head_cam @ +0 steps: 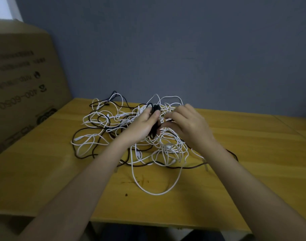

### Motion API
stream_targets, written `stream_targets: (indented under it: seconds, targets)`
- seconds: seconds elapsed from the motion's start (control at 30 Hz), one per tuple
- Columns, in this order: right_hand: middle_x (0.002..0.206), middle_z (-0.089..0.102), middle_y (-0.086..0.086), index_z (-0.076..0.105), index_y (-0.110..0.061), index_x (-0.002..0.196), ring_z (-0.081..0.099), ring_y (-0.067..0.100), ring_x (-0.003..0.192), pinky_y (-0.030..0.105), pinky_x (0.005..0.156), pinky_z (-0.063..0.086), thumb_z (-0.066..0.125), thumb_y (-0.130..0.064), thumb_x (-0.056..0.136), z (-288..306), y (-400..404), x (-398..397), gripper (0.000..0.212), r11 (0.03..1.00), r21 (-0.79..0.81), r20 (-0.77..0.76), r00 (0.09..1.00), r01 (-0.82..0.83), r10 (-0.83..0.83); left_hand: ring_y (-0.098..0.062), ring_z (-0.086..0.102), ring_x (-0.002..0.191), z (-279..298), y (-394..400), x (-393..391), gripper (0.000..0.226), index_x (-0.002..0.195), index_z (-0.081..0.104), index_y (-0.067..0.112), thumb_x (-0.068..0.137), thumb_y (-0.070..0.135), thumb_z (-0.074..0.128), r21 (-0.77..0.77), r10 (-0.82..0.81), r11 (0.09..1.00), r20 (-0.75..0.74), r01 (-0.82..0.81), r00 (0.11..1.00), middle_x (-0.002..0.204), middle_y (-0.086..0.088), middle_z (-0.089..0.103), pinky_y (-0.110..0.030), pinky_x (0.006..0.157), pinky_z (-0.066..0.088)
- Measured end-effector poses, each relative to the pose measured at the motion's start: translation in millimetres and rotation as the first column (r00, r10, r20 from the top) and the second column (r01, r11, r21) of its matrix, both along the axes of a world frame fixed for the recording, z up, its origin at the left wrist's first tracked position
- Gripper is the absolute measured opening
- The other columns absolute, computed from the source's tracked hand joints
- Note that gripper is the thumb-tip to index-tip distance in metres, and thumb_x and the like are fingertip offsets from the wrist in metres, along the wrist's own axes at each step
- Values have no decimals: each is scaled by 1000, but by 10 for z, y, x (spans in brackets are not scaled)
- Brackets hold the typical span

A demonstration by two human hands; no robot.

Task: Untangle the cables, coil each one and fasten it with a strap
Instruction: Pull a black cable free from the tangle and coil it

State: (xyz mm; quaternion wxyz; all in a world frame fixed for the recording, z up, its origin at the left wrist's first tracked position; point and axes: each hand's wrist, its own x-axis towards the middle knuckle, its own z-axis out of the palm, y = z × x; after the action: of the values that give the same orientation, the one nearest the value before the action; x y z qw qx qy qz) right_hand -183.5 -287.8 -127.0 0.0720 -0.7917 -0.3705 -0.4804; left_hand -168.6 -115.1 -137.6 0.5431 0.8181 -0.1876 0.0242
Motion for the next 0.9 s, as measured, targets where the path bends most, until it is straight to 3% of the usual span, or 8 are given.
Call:
stream_targets:
  seconds: [0.13, 0.23, 0.4, 0.5, 0.6, 0.73, 0.83, 0.9]
  targets:
    - [81, 60, 3, 67, -7, 94, 52, 18, 77, 24, 71, 40, 70, -19, 85, 19, 28, 87, 15, 962, 258, -302, 938, -94, 173, -11, 57, 60, 39, 13, -85, 33, 88, 49, 10, 104, 31, 29, -142, -136, 981, -35, 130, 990, 66, -1, 56, -19, 65, 46]
    - [92, 52, -8, 61, -16, 106, 49, 1, 85, 14, 75, 38, 63, -29, 87, -40, 130, 94, 23, 874, 486, -505, 808, -26, 304, -8, 49, 49, 70, 22, -97, 44, 76, 48, 14, 104, 38, 25, -184, -149, 974, -70, 134, 986, 56, 5, 52, -13, 55, 42]
    - [114, 36, -5, 56, -20, 126, 37, -1, 110, 9, 94, 29, 43, -40, 94, -142, 283, 205, 40, 920, 390, -647, 718, 25, 255, -6, 33, 38, 80, 12, 67, 54, 72, 49, 21, 101, 52, 17, -261, -47, 965, -138, 9, 989, 44, 9, 36, -15, 43, 33]
    - [125, 44, -4, 58, -20, 118, 33, 13, 120, 23, 99, 24, 33, -44, 94, -145, 340, 461, 42, 962, 259, -652, 751, 91, 104, -8, 31, 37, 72, 30, 326, 57, 75, 51, 17, 100, 54, 16, -284, 18, 956, -199, -75, 980, 41, 9, 34, -20, 46, 39]
    - [101, 58, -10, 57, -19, 98, 46, 12, 105, 32, 88, 33, 31, -45, 95, -152, 386, 862, 37, 964, 247, -687, 720, 102, 99, -9, 35, 34, 73, 86, 716, 69, 72, 54, 10, 99, 58, 12, -257, 8, 964, -229, -68, 973, 36, 5, 39, -21, 45, 42]
    - [68, 51, -10, 47, -18, 81, 50, -1, 63, 19, 61, 36, 41, -37, 100, -127, 496, 1565, 27, 877, 468, -770, 539, 111, 342, -15, 55, 39, 198, 198, 1458, 94, 62, 63, -1, 93, 66, 6, 25, 266, 964, -28, -265, 964, 41, -3, 54, -27, 54, 46]
    - [70, 48, -5, 43, -21, 77, 48, 7, 63, 23, 62, 36, 40, -40, 100, -37, 587, 2031, 30, 809, 544, -780, 490, 222, 389, -15, 61, 47, 346, 275, 1922, 86, 58, 64, 7, 97, 61, 10, -73, 308, 946, -89, -315, 947, 49, -4, 61, -22, 53, 49]
    - [70, 50, -4, 45, -21, 77, 49, 8, 64, 17, 58, 35, 39, -41, 100, 63, 638, 2223, 32, 764, 563, -780, 509, 317, 364, -16, 62, 53, 449, 274, 2108, 77, 71, 66, 8, 99, 56, 13, -150, 247, 948, -200, -279, 948, 59, -6, 64, -23, 58, 52]
